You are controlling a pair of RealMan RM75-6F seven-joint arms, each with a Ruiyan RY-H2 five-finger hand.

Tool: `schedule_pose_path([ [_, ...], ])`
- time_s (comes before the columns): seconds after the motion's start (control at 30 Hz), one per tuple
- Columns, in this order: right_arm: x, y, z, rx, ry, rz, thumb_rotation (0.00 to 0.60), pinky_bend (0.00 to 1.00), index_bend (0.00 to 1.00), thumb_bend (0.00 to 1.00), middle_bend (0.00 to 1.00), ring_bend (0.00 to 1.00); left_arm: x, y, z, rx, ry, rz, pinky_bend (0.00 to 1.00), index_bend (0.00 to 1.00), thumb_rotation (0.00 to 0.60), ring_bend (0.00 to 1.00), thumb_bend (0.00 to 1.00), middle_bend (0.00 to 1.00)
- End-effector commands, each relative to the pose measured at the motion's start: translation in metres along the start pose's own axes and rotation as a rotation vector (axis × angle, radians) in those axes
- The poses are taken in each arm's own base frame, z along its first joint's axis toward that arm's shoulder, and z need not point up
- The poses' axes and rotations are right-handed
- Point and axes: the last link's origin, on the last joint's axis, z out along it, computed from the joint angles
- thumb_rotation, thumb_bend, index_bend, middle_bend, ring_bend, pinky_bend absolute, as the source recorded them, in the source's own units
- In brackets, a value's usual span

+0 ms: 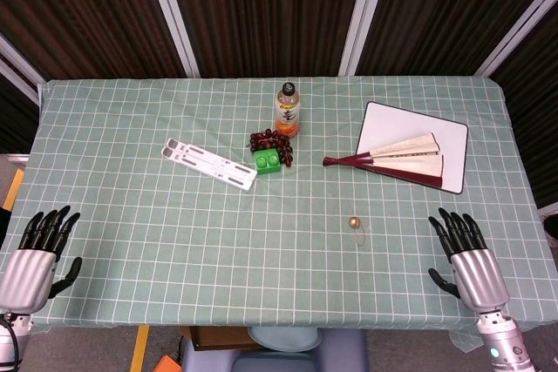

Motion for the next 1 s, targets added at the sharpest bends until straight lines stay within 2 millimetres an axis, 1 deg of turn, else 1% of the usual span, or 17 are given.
schedule_pose_path([
  [0.03, 0.0, 0.0, 0.0, 0.001, 0.0, 0.001, 0.6, 0.0, 0.0, 0.31, 0.0, 0.0, -0.001, 0.001, 0.0, -0.003, -0.005, 0.0, 0.02, 0.03, 0.6, 0.0, 0.44, 0.0],
  [0.1, -0.001, 0.0, 0.002, -0.002, 0.0, 0.0, 0.6, 0.0, 0.0, 0.31, 0.0, 0.0, -0.001, 0.002, 0.0, -0.006, -0.009, -0.003, 0.02, 0.03, 0.6, 0.0, 0.44, 0.0],
  [0.2, -0.007, 0.0, 0.017, 0.006, -0.016, -0.006, 0.6, 0.0, 0.0, 0.31, 0.0, 0.0, -0.002, 0.001, 0.001, -0.005, -0.019, -0.01, 0.02, 0.03, 0.6, 0.0, 0.44, 0.0],
  [0.23, -0.009, -0.001, 0.026, 0.012, -0.021, -0.015, 0.6, 0.0, 0.0, 0.31, 0.0, 0.0, -0.002, 0.001, 0.002, -0.006, -0.02, -0.013, 0.02, 0.03, 0.6, 0.0, 0.44, 0.0],
  [0.3, -0.011, -0.005, 0.056, 0.038, -0.03, -0.027, 0.6, 0.0, 0.01, 0.31, 0.0, 0.0, -0.003, 0.001, 0.003, -0.009, -0.024, -0.018, 0.02, 0.03, 0.6, 0.0, 0.44, 0.0],
  [0.37, -0.013, -0.012, 0.086, 0.065, -0.052, -0.03, 0.6, 0.0, 0.08, 0.31, 0.0, 0.0, -0.003, 0.002, 0.005, -0.013, -0.026, -0.027, 0.02, 0.02, 0.6, 0.0, 0.44, 0.0],
  [0.43, -0.016, -0.022, 0.111, 0.108, -0.074, -0.042, 0.6, 0.0, 0.2, 0.31, 0.0, 0.0, -0.002, 0.002, 0.005, -0.02, -0.025, -0.029, 0.02, 0.02, 0.6, 0.0, 0.44, 0.0],
  [0.53, -0.023, -0.034, 0.137, 0.149, -0.114, -0.052, 0.6, 0.0, 0.34, 0.31, 0.0, 0.0, -0.003, 0.002, 0.005, -0.023, -0.028, -0.03, 0.02, 0.02, 0.6, 0.0, 0.44, 0.0],
  [0.67, -0.032, -0.046, 0.154, 0.195, -0.117, -0.066, 0.6, 0.0, 0.45, 0.32, 0.0, 0.0, -0.003, 0.0, 0.007, -0.017, -0.028, -0.033, 0.02, 0.02, 0.6, 0.0, 0.44, 0.0],
  [0.73, -0.036, -0.05, 0.156, 0.209, -0.119, -0.058, 0.6, 0.0, 0.5, 0.33, 0.0, 0.0, -0.003, 0.0, 0.007, -0.015, -0.03, -0.035, 0.02, 0.02, 0.6, 0.0, 0.44, 0.0],
  [0.93, -0.053, -0.056, 0.159, 0.244, -0.165, -0.069, 0.6, 0.0, 0.5, 0.33, 0.0, 0.0, -0.002, 0.0, 0.005, -0.016, -0.024, -0.038, 0.02, 0.02, 0.6, 0.0, 0.44, 0.0],
  [1.0, -0.058, -0.058, 0.16, 0.245, -0.185, -0.07, 0.6, 0.0, 0.52, 0.33, 0.0, 0.0, -0.001, 0.0, 0.005, -0.018, -0.022, -0.037, 0.02, 0.01, 0.6, 0.0, 0.44, 0.0],
])
